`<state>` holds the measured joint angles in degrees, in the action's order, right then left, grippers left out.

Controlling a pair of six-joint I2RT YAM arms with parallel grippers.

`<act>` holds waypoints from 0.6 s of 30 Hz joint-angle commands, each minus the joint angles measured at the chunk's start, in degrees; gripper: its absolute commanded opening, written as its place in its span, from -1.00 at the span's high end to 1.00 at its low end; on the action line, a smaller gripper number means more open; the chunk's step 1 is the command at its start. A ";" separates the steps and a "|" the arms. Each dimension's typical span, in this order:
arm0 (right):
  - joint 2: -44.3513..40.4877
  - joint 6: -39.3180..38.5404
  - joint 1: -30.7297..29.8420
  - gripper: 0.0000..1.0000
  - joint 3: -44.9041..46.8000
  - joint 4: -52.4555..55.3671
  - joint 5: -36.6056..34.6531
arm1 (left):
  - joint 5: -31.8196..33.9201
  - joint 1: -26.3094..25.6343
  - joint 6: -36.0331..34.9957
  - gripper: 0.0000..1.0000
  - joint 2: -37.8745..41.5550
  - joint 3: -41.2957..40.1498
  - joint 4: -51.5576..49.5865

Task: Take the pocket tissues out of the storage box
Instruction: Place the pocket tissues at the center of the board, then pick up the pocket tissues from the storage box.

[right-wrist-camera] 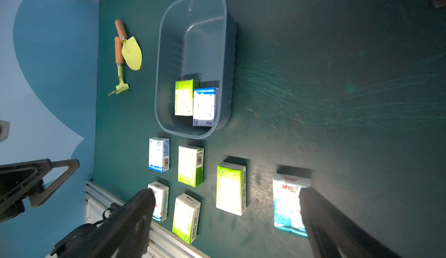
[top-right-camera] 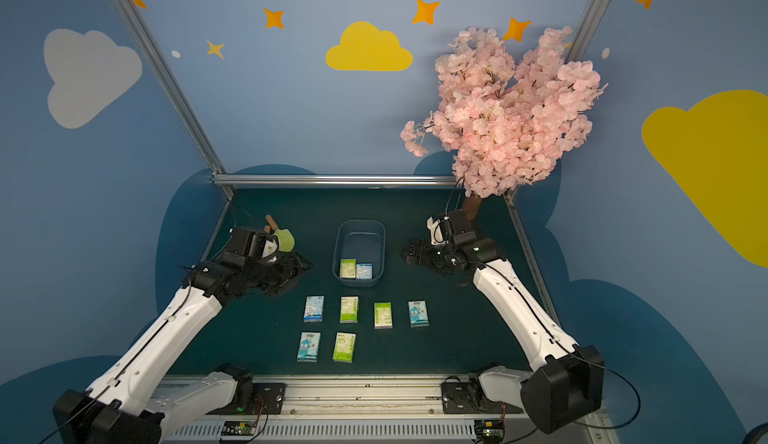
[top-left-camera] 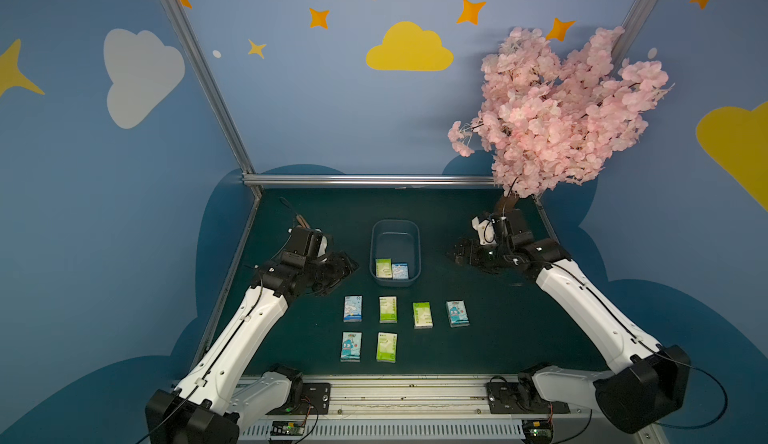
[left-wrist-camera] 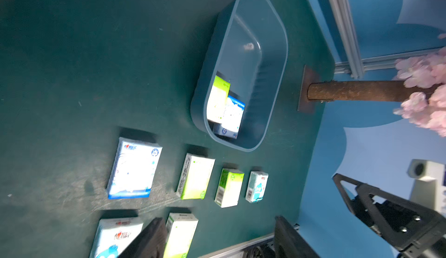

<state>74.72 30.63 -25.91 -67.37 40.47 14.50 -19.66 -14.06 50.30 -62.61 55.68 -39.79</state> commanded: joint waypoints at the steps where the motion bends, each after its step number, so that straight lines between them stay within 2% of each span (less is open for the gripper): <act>1: 3.53 3.09 -3.42 -0.96 -3.04 -0.16 -2.26 | -12.41 4.47 -2.13 -0.44 -2.45 -2.67 8.50; 6: 11.02 3.16 -8.44 -0.94 -9.46 2.71 -3.50 | -19.81 8.29 -6.89 -0.41 -11.34 -0.31 10.51; 11: 21.83 2.12 -12.23 -0.85 -20.97 11.45 -4.70 | -24.34 8.88 -12.95 -0.33 -21.62 4.75 9.00; 18: 41.97 -3.47 -16.56 -0.80 -46.85 31.03 -8.25 | -26.65 8.69 -17.89 -0.22 -32.26 9.43 7.87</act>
<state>111.20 30.52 -41.50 -106.30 58.76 8.58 -42.87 -5.37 36.49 -92.25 63.24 -31.18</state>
